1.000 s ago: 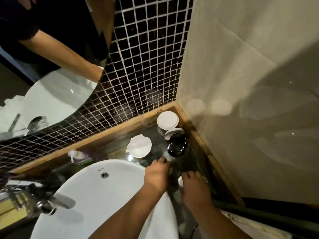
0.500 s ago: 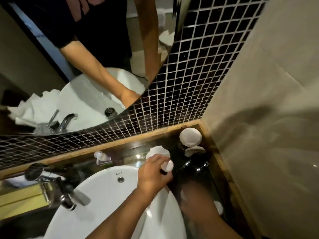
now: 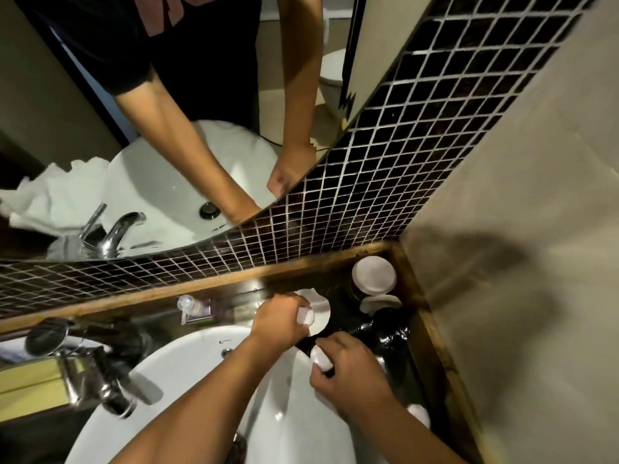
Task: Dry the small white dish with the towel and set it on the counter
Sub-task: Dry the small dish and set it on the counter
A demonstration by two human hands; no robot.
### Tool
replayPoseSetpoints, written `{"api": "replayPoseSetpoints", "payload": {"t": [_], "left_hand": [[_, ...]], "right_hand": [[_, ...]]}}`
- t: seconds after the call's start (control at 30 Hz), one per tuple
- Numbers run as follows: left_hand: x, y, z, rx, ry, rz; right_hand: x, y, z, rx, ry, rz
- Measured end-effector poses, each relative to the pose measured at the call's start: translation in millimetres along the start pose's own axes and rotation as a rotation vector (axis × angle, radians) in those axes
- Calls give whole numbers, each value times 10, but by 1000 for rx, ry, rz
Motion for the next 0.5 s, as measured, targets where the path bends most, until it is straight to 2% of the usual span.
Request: {"api": "replayPoseSetpoints", "payload": {"t": [0.07, 0.3, 0.43, 0.5], "left_hand": [[-11, -32, -2, 6, -45, 2], [-186, 6, 115, 102, -89, 253], [-317, 27, 227, 217, -65, 87], [-336, 31, 247, 249, -47, 78]], "right_hand": [[-23, 41, -23, 19, -3, 3], [-197, 191, -358, 93, -58, -52], [-324, 158, -607, 71, -45, 10], [-362, 106, -681, 38, -6, 74]]}}
Point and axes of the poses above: each hand's wrist, its own z-axis away from the middle knuckle, its own y-axis out of the back of the hand, x = y × z, the point moved 5 cm from there along -z, towards the middle knuckle, and after that the axes turned 5 degrees about -y, right-handed, at the moved point
